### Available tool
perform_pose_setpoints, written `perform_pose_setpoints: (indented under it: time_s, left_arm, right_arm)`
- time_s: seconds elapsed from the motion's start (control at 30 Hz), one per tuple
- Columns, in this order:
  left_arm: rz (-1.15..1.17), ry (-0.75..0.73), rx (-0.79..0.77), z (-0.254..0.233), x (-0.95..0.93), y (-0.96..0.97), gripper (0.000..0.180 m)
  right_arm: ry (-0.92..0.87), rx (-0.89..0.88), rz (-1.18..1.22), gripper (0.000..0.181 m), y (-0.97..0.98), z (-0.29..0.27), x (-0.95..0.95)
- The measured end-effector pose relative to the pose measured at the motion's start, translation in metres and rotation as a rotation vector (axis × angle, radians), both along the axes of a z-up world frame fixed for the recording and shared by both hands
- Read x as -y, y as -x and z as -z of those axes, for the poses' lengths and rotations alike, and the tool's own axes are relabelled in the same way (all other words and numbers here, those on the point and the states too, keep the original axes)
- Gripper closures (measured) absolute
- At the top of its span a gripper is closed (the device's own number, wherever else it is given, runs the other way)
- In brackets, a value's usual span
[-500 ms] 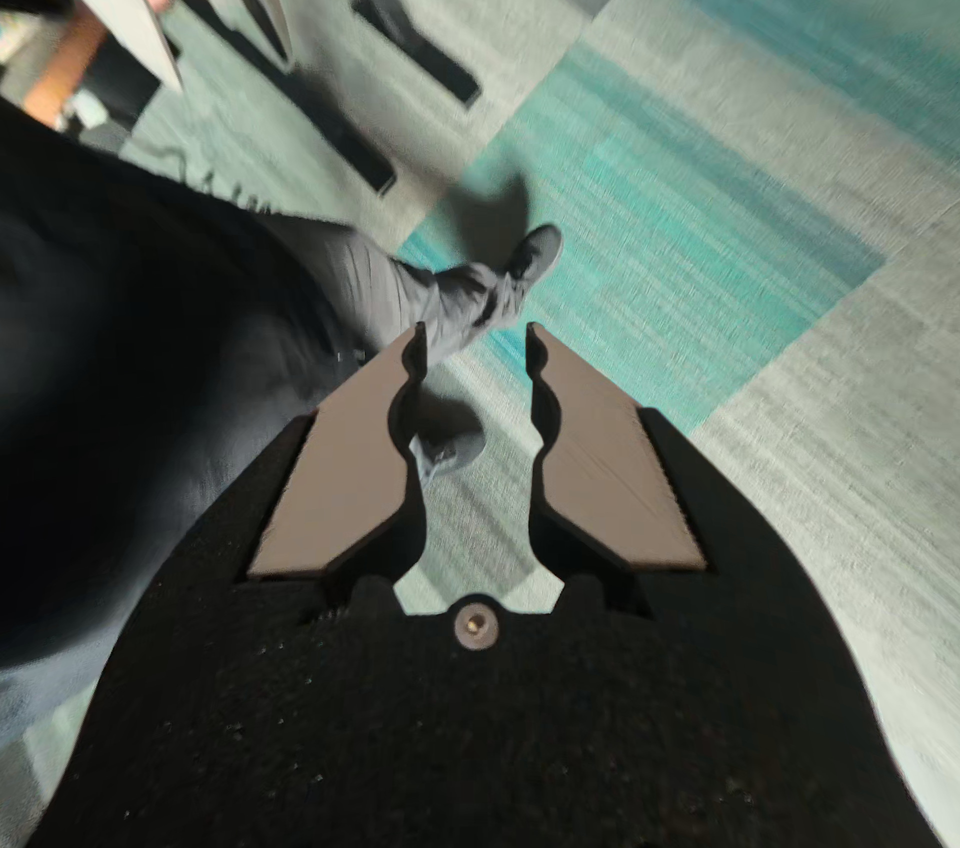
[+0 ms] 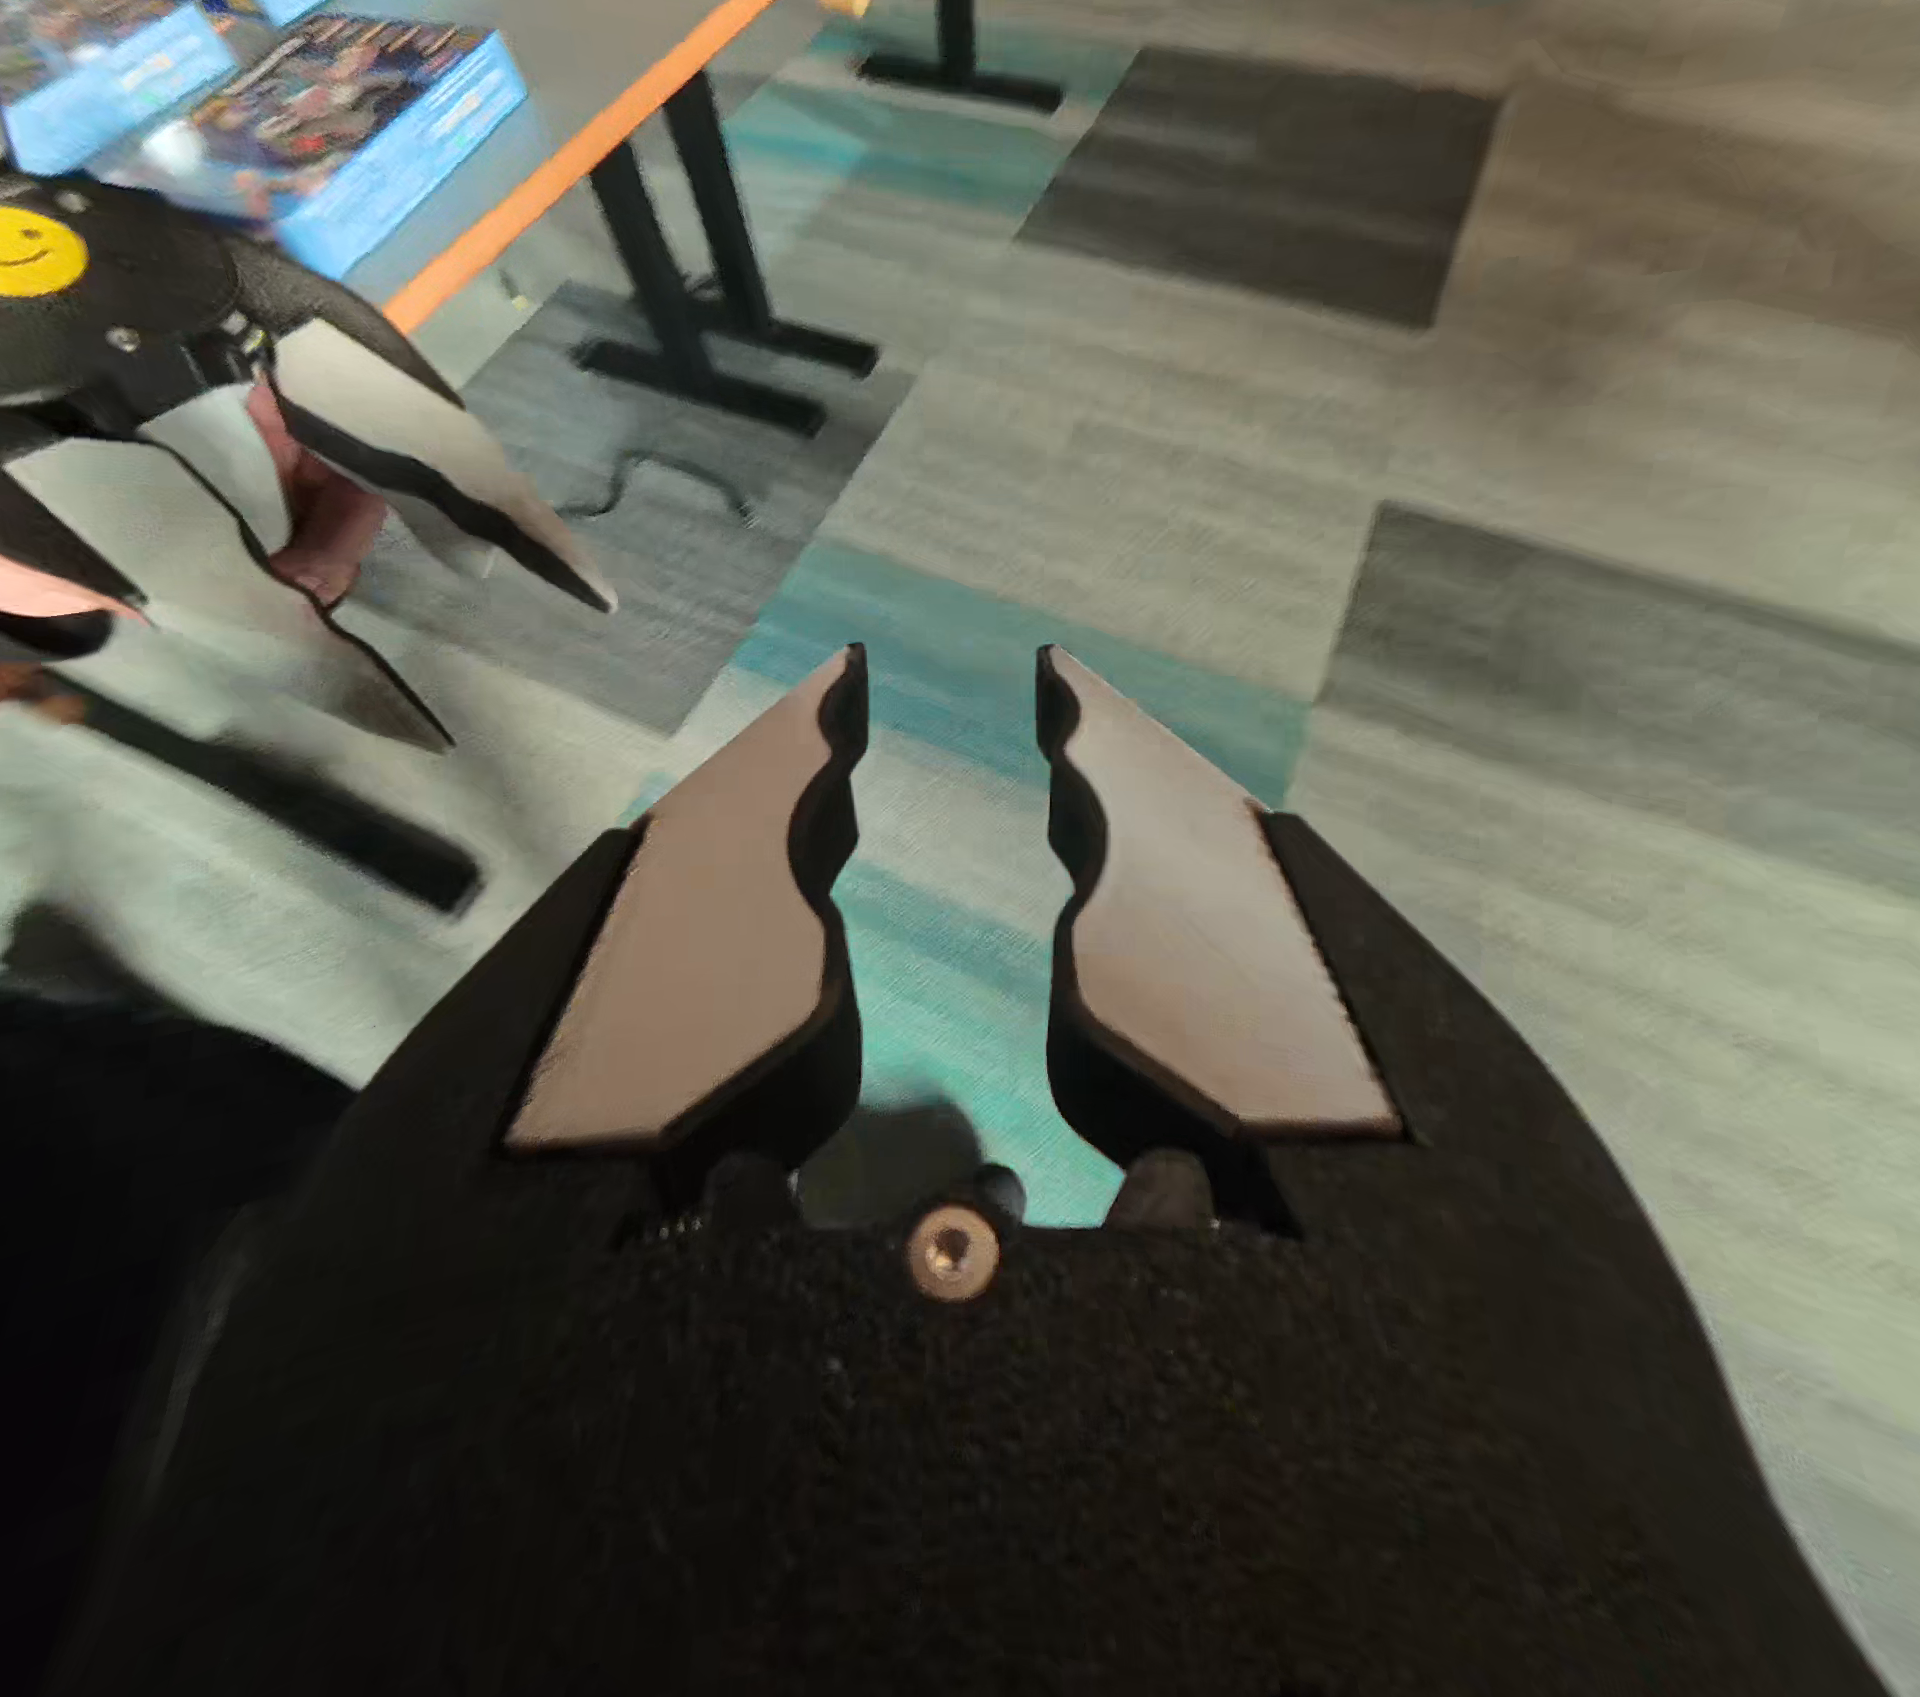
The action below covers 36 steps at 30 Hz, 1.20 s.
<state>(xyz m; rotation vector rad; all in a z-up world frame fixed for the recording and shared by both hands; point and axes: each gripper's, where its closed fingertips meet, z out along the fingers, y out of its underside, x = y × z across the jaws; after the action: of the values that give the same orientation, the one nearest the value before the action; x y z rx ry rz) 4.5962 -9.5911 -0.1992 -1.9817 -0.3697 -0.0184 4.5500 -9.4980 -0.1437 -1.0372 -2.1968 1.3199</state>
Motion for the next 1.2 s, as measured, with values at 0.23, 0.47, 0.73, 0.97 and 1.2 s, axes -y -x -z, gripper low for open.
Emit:
perform_pose_setpoints:
  time_s: [0.23,0.47,0.73,0.97,1.2]
  left_arm:
    - [-0.046,0.008,0.158,0.052,0.002,0.184,0.155]
    - [-0.060,0.200,0.143,0.060,-0.038,0.359,0.161]
    - [-0.006,0.174,0.211,0.072,-0.109,0.513,0.180]
    - [0.130,0.049,0.268,0.090,-0.110,0.647,0.180]
    - [0.226,0.073,0.212,0.078,-0.070,0.791,0.180]
  right_arm:
    - [0.100,-0.061,0.006,0.113,0.201,0.026,-0.001]
    - [-0.033,0.015,-0.032,0.155,0.378,0.071,-0.047]
    - [-0.071,-0.002,0.027,0.181,0.537,0.059,-0.103]
    - [-0.177,0.107,0.067,0.181,0.669,0.105,-0.088]
    - [-0.257,0.149,0.115,0.181,0.829,0.094,-0.045]
